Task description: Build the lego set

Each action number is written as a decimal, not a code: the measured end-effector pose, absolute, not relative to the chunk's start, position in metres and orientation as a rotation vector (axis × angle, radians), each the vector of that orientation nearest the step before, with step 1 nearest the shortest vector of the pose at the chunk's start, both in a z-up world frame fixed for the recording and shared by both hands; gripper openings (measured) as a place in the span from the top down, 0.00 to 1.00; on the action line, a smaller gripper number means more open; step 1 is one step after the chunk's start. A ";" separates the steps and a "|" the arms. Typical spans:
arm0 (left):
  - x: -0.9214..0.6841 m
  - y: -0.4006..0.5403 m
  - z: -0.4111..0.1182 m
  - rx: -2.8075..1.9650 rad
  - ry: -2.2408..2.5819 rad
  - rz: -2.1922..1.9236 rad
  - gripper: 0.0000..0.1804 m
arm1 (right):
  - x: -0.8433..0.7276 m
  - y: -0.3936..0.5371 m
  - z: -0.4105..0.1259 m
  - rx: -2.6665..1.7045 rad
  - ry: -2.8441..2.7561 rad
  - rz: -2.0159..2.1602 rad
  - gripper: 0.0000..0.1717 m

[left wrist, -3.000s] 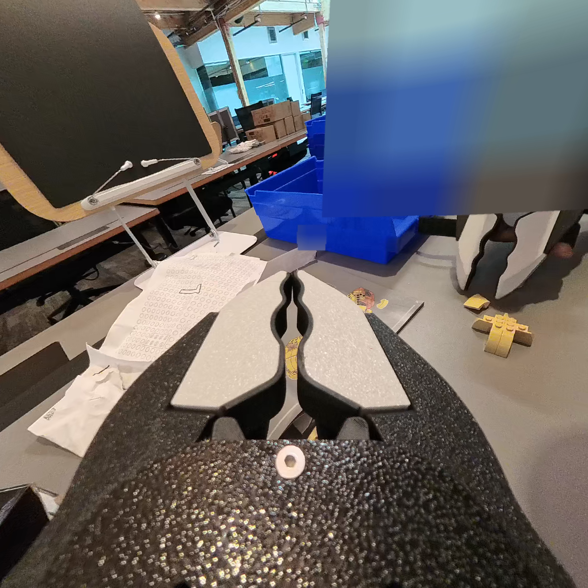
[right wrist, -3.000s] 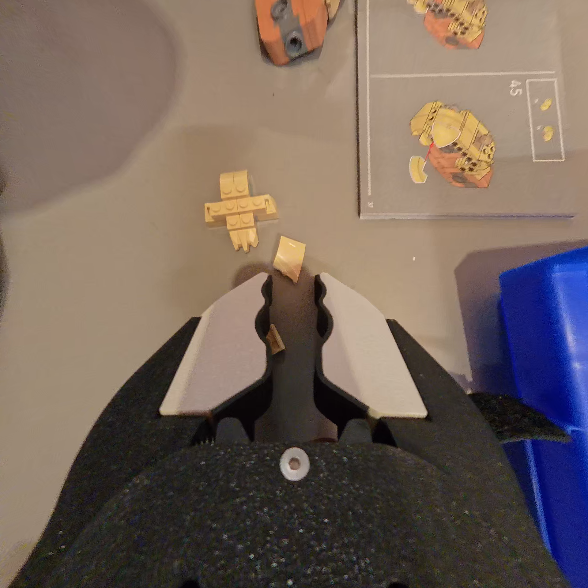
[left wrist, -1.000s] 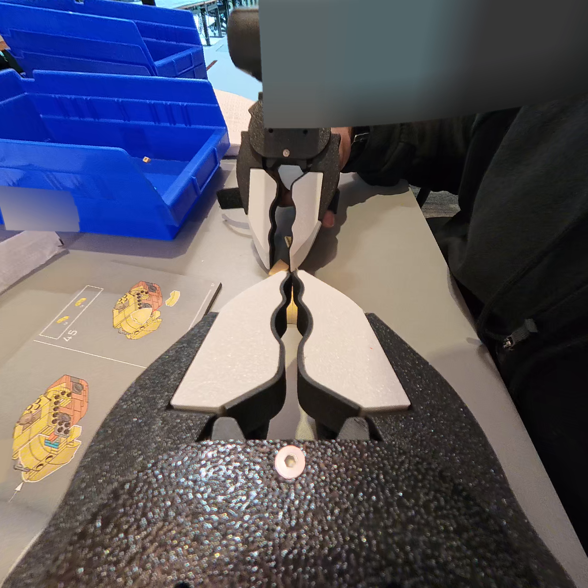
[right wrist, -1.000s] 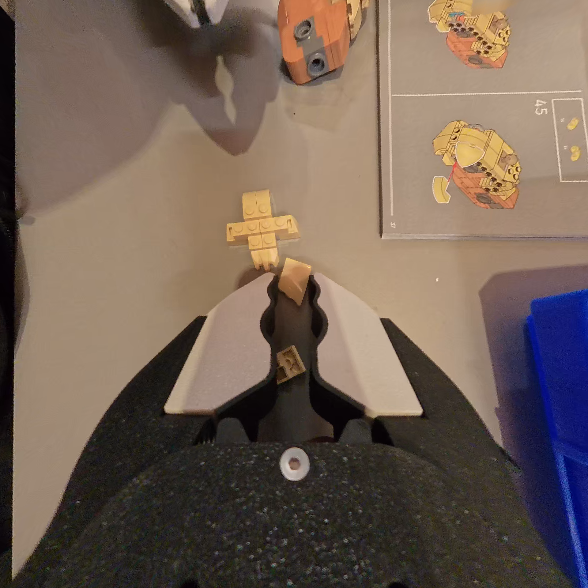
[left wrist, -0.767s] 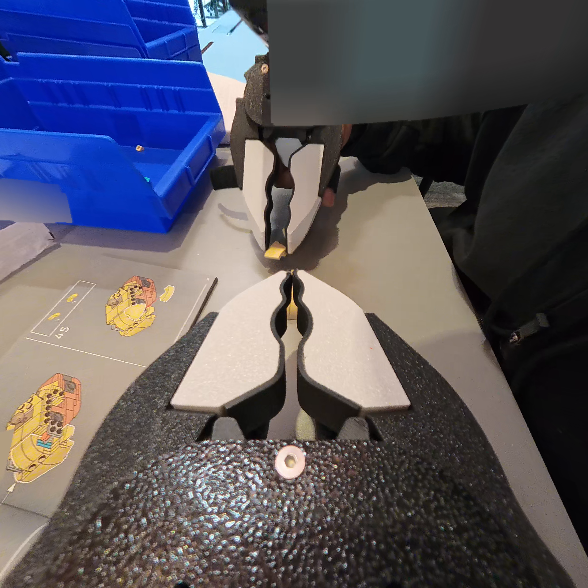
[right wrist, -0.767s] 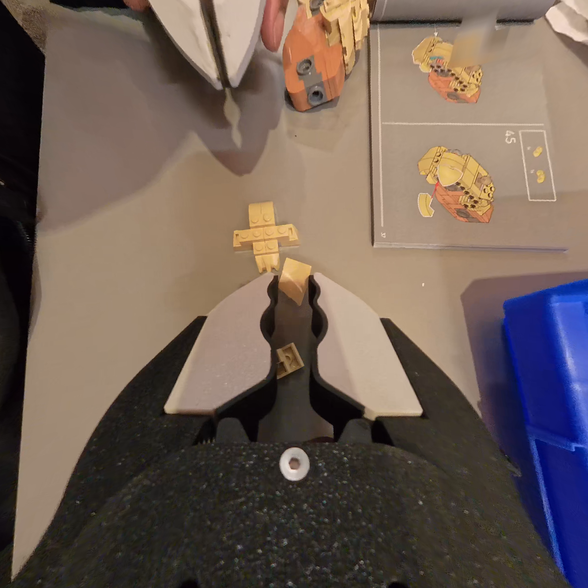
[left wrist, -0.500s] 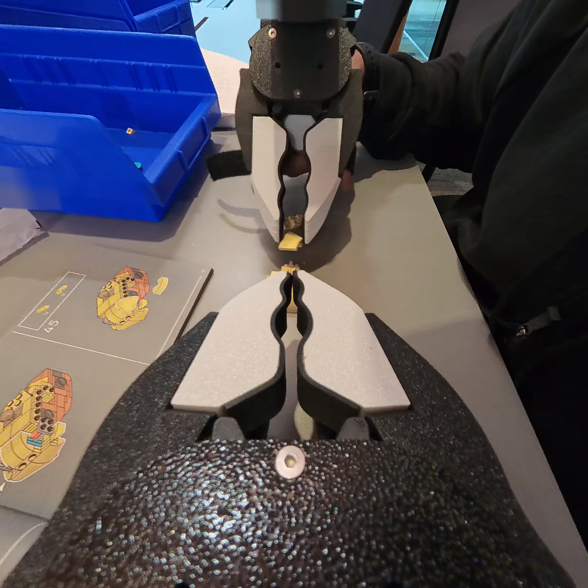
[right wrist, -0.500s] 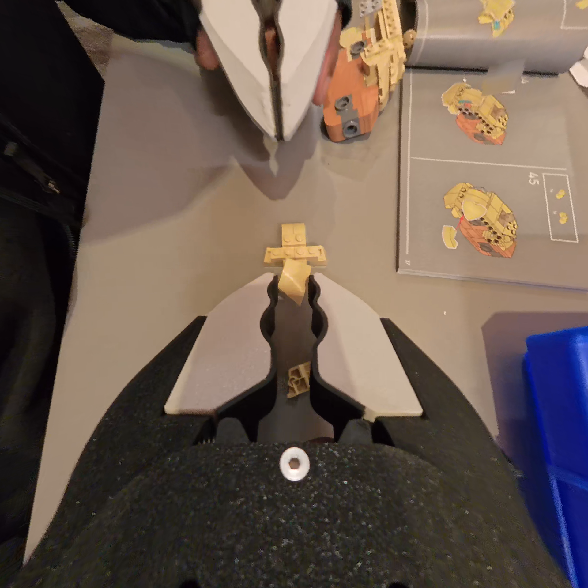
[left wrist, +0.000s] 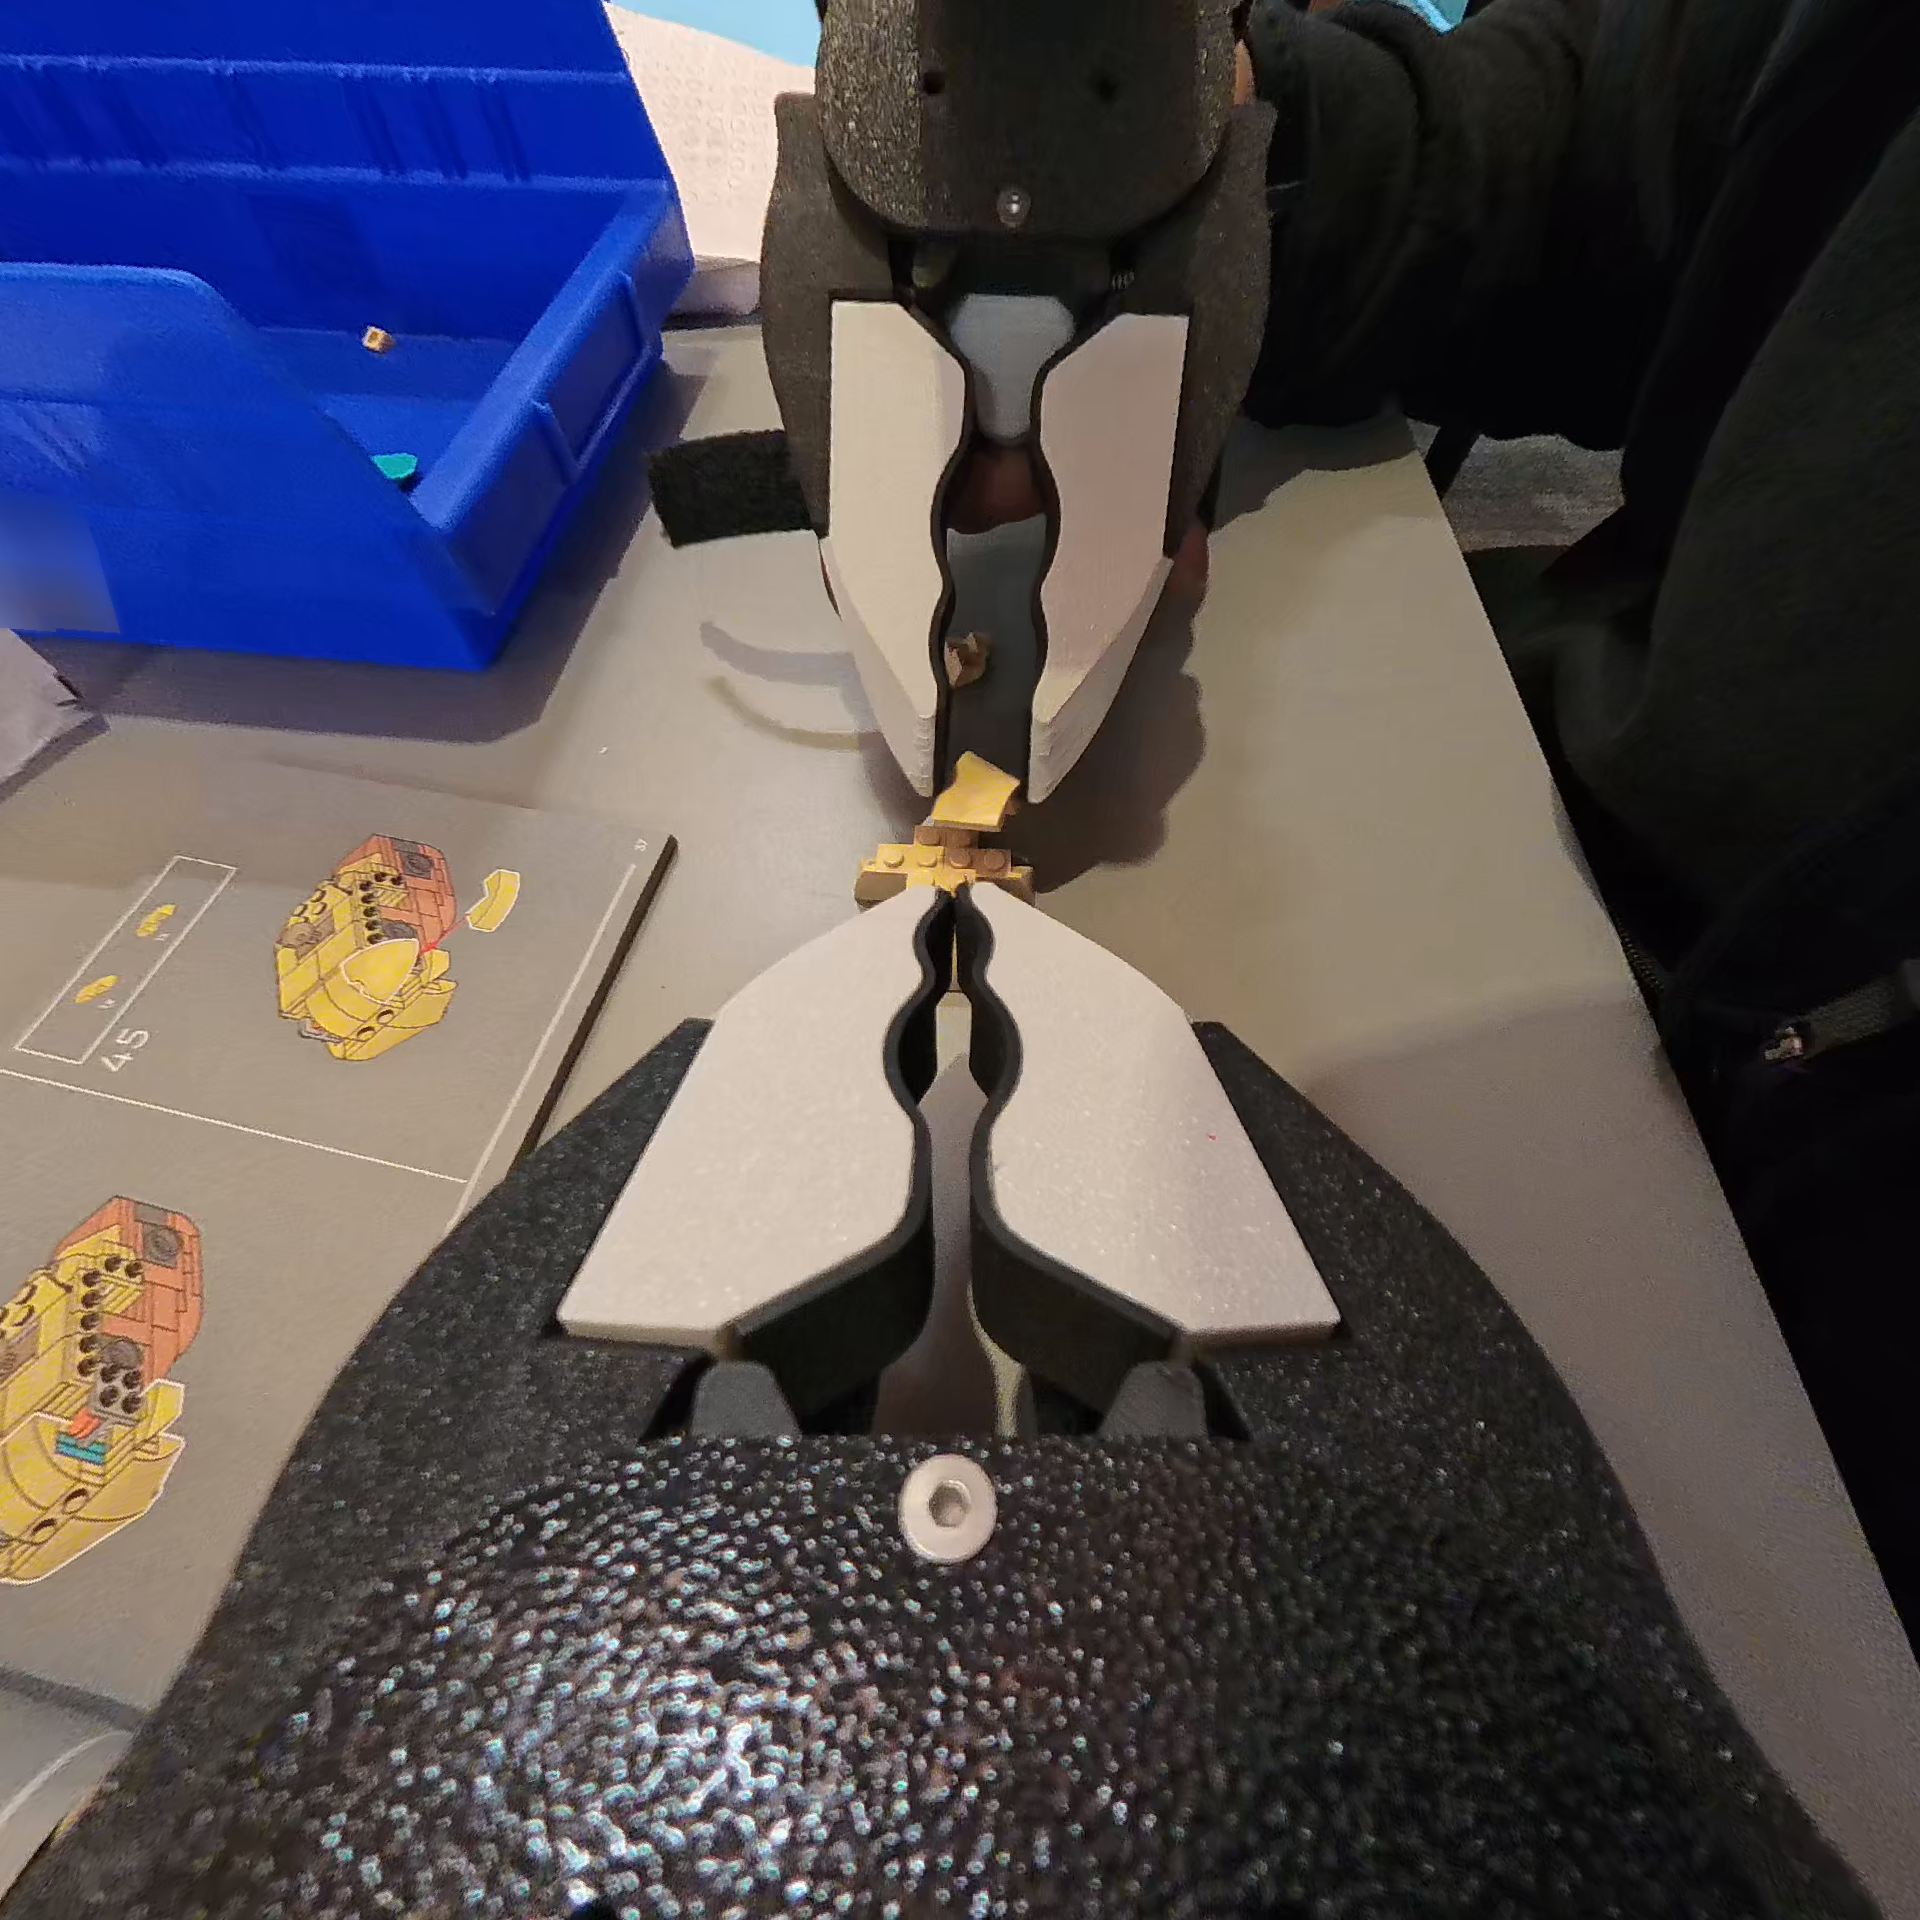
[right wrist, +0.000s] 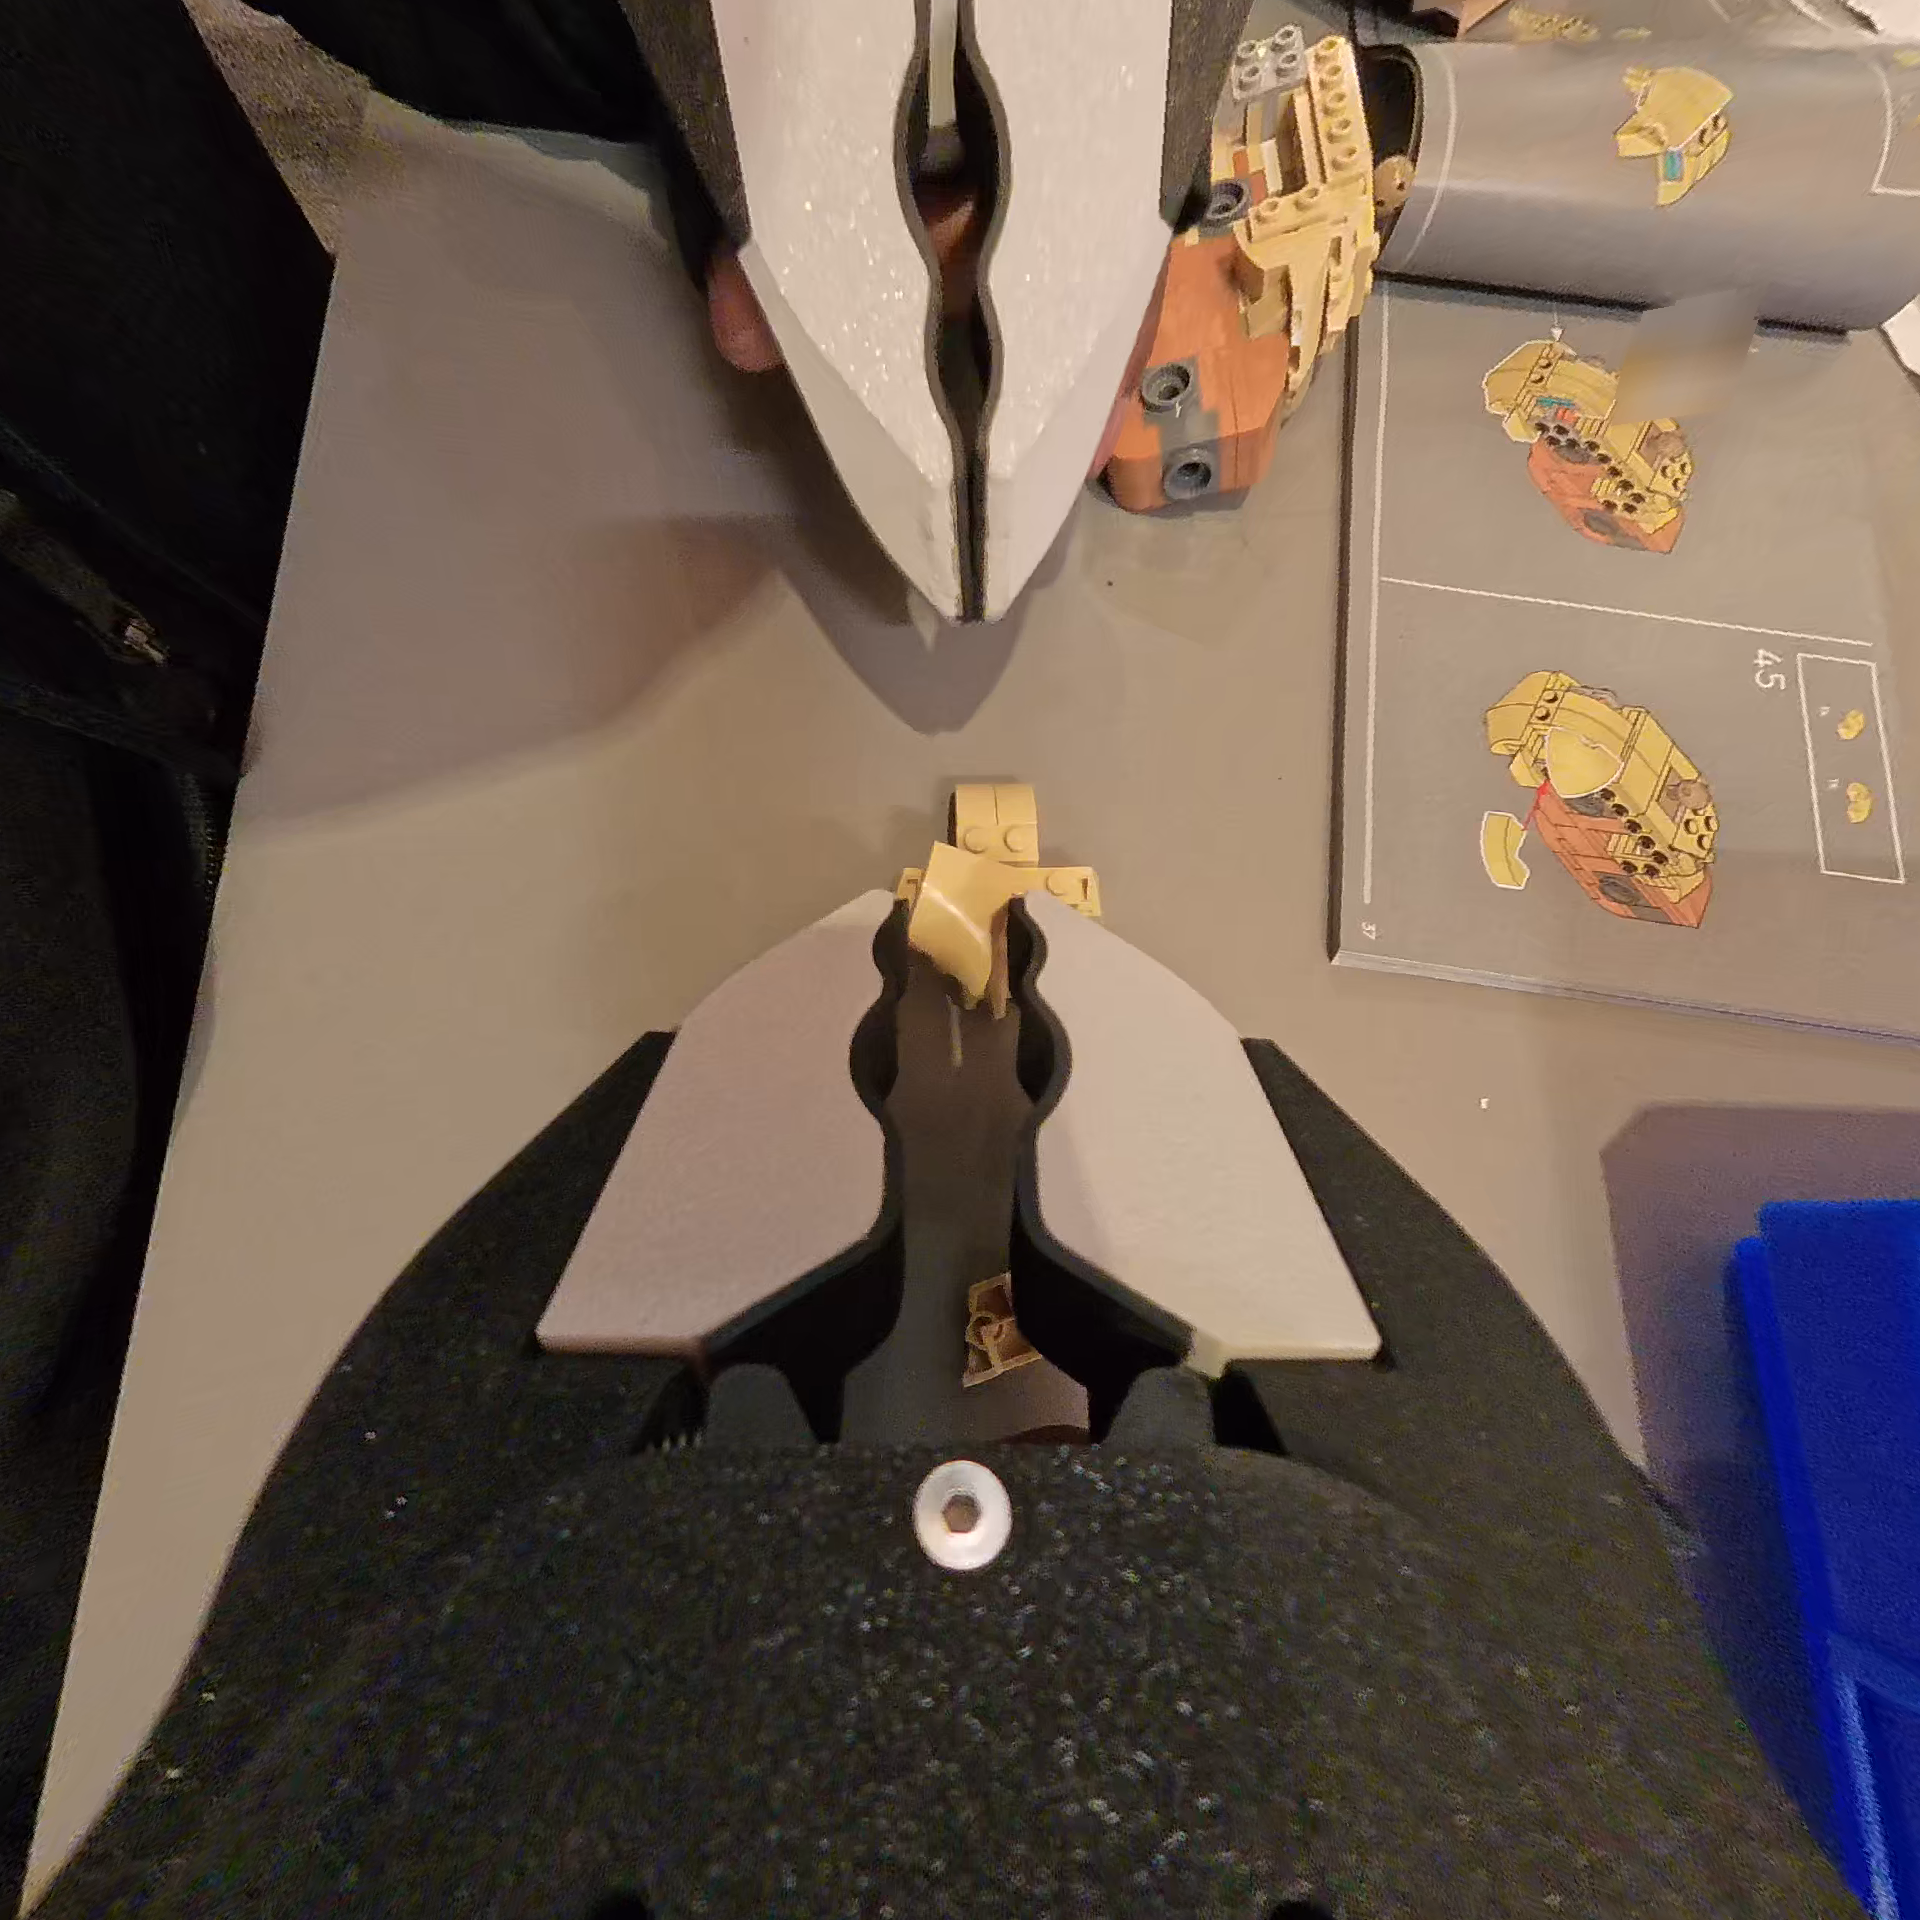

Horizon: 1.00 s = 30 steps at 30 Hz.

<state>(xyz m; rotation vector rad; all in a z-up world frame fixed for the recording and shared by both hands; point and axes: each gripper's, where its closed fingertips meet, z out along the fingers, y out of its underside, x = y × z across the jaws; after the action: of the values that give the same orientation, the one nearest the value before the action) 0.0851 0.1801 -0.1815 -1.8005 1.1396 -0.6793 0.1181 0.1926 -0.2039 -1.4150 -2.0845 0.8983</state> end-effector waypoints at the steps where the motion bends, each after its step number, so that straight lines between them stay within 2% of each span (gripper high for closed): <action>1: 0.085 0.180 -0.182 -1.802 1.141 -0.678 1.00 | 0.118 0.192 -0.204 -1.411 -2.089 0.894 0.90; 13: 0.084 0.185 -0.191 -1.828 1.167 -0.577 1.00 | 0.117 0.191 -0.212 -1.353 -2.134 0.795 0.90; 19: 0.085 0.190 -0.207 -1.865 1.233 -0.442 0.90 | 0.116 0.189 -0.215 -1.334 -2.149 0.781 0.90; 30: 0.092 0.193 -0.220 -1.921 1.318 -0.420 0.88 | 0.114 0.189 -0.215 -1.322 -2.148 0.772 0.90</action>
<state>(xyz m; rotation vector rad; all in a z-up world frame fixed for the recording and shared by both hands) 0.0925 0.1927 -0.2197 -1.9212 1.3177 -0.4203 0.1144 0.1886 -0.2150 -1.3220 -2.1481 0.7724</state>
